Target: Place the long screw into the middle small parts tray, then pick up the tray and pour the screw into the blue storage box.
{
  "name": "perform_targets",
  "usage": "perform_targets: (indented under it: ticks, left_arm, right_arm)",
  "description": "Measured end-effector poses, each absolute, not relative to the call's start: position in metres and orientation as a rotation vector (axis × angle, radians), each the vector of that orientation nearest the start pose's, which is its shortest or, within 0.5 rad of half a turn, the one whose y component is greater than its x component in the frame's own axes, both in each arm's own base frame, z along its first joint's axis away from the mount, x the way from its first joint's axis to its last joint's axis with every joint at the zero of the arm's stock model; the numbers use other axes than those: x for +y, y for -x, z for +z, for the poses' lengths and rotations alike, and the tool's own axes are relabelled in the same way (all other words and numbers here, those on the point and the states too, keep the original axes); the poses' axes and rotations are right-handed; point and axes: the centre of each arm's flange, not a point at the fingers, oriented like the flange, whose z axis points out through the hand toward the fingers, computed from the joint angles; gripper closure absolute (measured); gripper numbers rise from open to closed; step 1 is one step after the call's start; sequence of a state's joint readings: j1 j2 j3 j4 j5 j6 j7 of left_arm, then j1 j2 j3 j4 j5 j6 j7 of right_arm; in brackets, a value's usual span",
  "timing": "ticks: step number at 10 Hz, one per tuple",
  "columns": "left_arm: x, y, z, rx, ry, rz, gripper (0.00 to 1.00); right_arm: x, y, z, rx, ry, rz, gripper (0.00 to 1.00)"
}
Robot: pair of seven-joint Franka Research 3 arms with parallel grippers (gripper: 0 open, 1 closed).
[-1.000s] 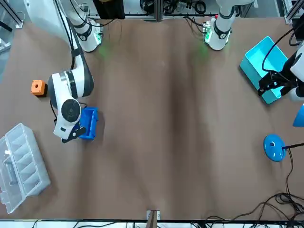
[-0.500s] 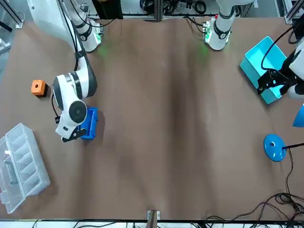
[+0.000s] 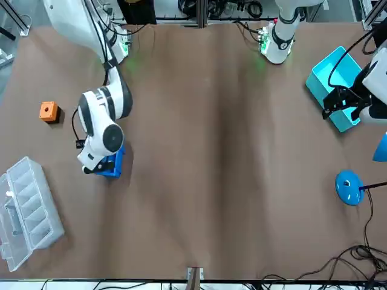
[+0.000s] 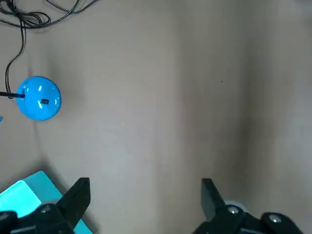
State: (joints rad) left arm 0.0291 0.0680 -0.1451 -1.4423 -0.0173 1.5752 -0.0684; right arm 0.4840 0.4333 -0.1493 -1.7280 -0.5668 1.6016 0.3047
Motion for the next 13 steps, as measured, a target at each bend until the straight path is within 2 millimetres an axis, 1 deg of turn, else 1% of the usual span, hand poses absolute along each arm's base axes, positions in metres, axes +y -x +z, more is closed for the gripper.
perform_targets:
  ticks: [2, 3, 4, 6, 7, 8, 9, 11, 12, 13]
  left_arm:
    - [-0.059, -0.572, 0.651, 0.058, 3.171, -0.108, 0.00]
    - [-0.056, -0.572, 0.651, 0.051, 3.171, -0.109, 0.00]
    - [-0.056, -0.572, 0.651, 0.051, 3.171, -0.109, 0.00]
    - [-0.056, -0.572, 0.651, 0.053, 3.171, -0.107, 0.00]
    - [-0.057, -0.569, 0.650, 0.056, 3.170, -0.078, 0.00]
    - [-0.058, -0.564, 0.650, 0.054, 3.168, -0.034, 0.00]
    - [-0.058, -0.559, 0.653, 0.048, 3.166, -0.009, 0.00]
    - [-0.052, -0.555, 0.656, 0.032, 3.164, -0.002, 0.00]
    - [-0.049, -0.555, 0.656, 0.024, 3.164, 0.000, 0.00]
    - [-0.048, -0.555, 0.654, 0.020, 3.164, 0.004, 0.00]
  right_arm:
    - [0.159, -0.580, 0.323, 0.257, -2.327, -0.394, 0.97]
    - [0.158, -0.580, 0.323, 0.246, -2.324, -0.395, 0.97]
    - [0.148, -0.582, 0.322, 0.221, -2.339, -0.408, 0.97]
    - [0.123, -0.592, 0.324, 0.176, -2.435, -0.442, 0.97]
    - [0.116, -0.600, 0.333, 0.179, -2.507, -0.448, 0.97]
    - [0.116, -0.609, 0.348, 0.181, -2.593, -0.436, 0.97]
    - [0.126, -0.619, 0.371, 0.194, -2.672, -0.394, 0.97]
    - [0.168, -0.630, 0.417, 0.187, -2.897, -0.313, 0.97]
    - [0.184, -0.632, 0.435, 0.177, -3.000, -0.293, 0.97]
    - [0.196, -0.632, 0.444, 0.159, -3.071, -0.289, 0.97]
